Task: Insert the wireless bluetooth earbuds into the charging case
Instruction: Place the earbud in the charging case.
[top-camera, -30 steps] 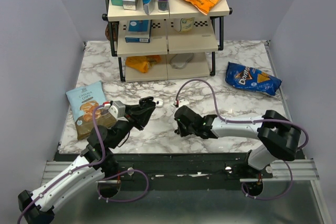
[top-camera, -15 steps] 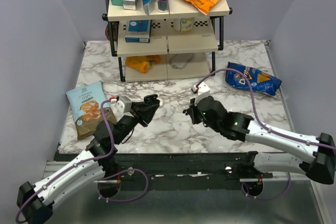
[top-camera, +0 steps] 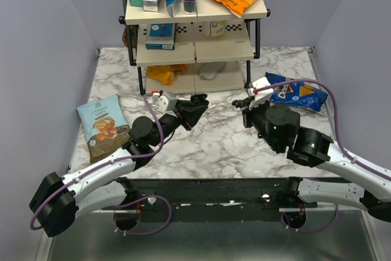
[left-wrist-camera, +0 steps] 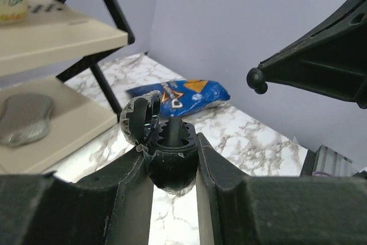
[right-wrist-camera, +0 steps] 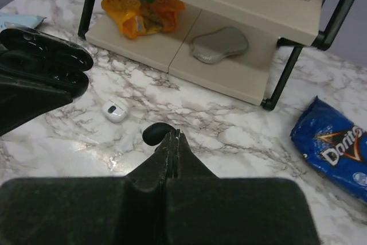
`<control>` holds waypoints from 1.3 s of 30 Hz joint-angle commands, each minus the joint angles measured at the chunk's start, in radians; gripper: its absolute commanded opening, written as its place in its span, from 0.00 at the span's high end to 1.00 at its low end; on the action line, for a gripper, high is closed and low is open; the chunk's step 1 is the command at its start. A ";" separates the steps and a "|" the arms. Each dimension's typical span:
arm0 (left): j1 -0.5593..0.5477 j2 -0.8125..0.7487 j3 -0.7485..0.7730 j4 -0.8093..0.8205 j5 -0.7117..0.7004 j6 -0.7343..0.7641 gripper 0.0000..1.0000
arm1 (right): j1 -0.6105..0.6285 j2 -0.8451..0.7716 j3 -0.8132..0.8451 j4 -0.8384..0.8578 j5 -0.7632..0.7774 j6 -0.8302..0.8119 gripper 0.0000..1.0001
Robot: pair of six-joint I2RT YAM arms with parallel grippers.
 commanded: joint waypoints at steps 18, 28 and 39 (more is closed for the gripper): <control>0.154 0.417 0.304 0.568 0.629 -0.446 1.00 | 0.095 -0.070 0.086 0.200 -0.062 -0.431 0.99; 0.156 0.458 0.383 0.525 0.745 -0.544 1.00 | 0.108 -0.060 0.073 0.237 -0.077 -0.507 0.99; 0.157 0.457 0.387 0.460 0.755 -0.558 1.00 | 0.123 -0.034 0.057 0.263 -0.076 -0.524 0.99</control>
